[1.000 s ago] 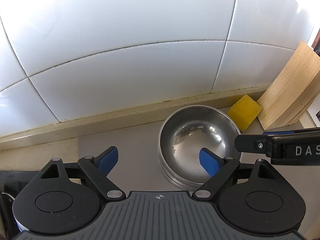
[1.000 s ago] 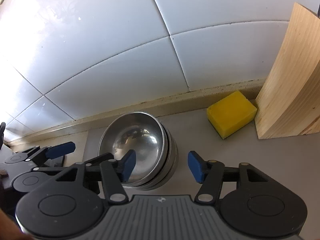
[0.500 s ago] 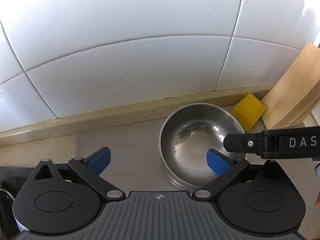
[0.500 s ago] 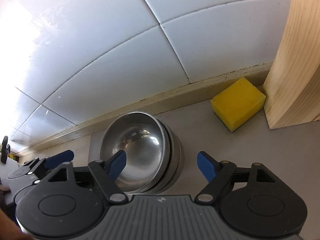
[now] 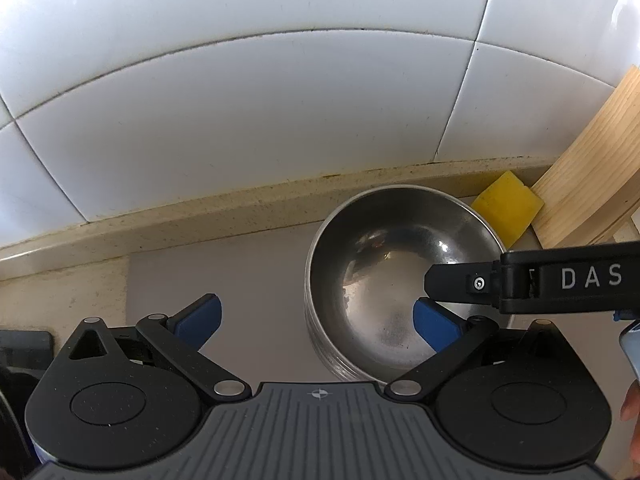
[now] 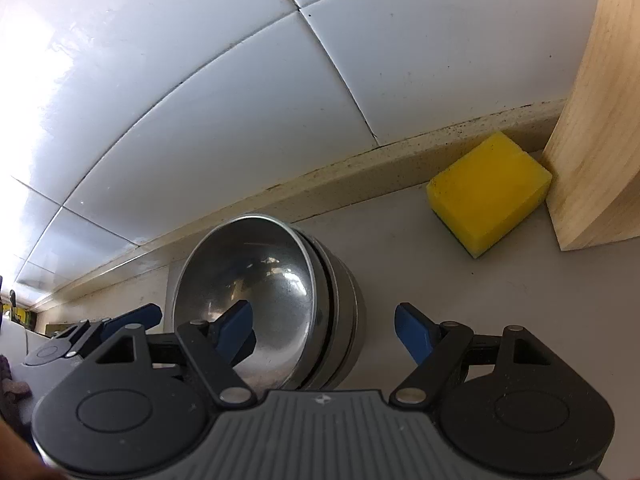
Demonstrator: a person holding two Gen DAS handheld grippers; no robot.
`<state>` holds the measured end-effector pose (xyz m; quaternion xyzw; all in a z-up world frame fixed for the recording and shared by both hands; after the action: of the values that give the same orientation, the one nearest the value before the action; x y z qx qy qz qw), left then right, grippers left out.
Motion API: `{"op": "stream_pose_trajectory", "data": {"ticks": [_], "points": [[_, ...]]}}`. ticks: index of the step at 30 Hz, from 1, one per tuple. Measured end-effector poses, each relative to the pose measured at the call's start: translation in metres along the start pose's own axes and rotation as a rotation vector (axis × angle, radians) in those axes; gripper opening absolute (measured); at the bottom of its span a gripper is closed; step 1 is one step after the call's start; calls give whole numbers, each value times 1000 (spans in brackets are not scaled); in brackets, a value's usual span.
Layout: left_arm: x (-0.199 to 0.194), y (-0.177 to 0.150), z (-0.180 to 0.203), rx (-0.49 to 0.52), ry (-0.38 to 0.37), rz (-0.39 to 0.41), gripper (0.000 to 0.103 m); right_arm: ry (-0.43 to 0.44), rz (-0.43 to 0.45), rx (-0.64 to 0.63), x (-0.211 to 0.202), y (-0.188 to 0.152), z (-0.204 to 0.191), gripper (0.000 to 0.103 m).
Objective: Organize plates and bowls
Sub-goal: 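Position both open grippers around the rim of the nested steel bowl stack, then close both grippers on the rim of the nested bowl stack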
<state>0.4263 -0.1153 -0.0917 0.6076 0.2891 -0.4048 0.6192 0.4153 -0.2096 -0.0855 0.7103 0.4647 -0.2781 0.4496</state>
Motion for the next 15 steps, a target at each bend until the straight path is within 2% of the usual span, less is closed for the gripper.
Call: {"op": "stream_pose_trajectory", "data": {"ticks": [15], "points": [[12,-2,5,10,-12,-17,98,9,-11,7,9,2,4,54]]}}
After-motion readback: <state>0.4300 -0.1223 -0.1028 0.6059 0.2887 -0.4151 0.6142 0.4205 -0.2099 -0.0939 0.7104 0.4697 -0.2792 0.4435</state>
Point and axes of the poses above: each gripper's, at about its wrist camera, not at the fingertips, and x roughly the way its jaws point, z to its right, y to its top, the point moved 6 cm from there along x, roughly the way its jaws point, and after that the axes turned 9 degrees about -x, right-handed, at the moved point
